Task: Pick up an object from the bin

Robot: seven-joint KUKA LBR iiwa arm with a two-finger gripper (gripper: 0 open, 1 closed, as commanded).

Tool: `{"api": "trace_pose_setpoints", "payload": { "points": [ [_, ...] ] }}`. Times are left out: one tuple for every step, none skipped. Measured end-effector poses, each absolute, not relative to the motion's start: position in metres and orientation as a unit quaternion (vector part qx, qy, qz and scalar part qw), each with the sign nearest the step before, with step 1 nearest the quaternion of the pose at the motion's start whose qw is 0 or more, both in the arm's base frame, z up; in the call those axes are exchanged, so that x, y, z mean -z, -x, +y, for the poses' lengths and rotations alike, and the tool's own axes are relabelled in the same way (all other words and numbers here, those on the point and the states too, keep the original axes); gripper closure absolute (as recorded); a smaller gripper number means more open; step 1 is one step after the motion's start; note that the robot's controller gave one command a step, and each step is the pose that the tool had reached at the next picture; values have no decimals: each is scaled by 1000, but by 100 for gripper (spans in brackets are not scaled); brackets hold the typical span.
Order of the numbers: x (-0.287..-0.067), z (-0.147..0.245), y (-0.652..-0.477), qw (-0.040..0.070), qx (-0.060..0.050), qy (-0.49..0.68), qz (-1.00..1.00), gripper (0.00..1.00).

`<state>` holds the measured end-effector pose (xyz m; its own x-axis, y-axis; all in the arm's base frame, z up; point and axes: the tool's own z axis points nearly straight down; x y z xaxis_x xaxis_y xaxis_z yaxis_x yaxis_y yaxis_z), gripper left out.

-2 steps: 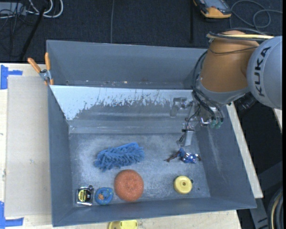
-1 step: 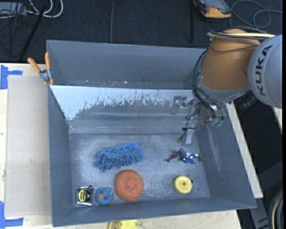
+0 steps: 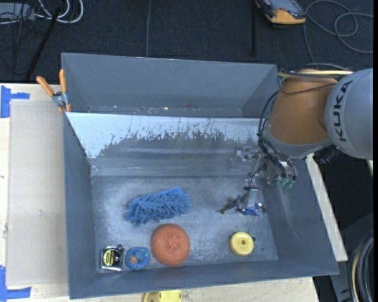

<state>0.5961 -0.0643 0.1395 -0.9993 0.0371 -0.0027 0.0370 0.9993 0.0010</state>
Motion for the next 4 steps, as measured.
{"api": "trace_pose_setpoints", "payload": {
  "points": [
    [-136, -90, -597, -1, -1, 95, 995, 0],
    [-124, -94, -586, 0, 0, 20, 1000, 0],
    [-85, -108, -580, -1, 0, -34, 999, 0],
    [-71, -106, -575, 0, 0, -60, 998, 100]
  ]
}}
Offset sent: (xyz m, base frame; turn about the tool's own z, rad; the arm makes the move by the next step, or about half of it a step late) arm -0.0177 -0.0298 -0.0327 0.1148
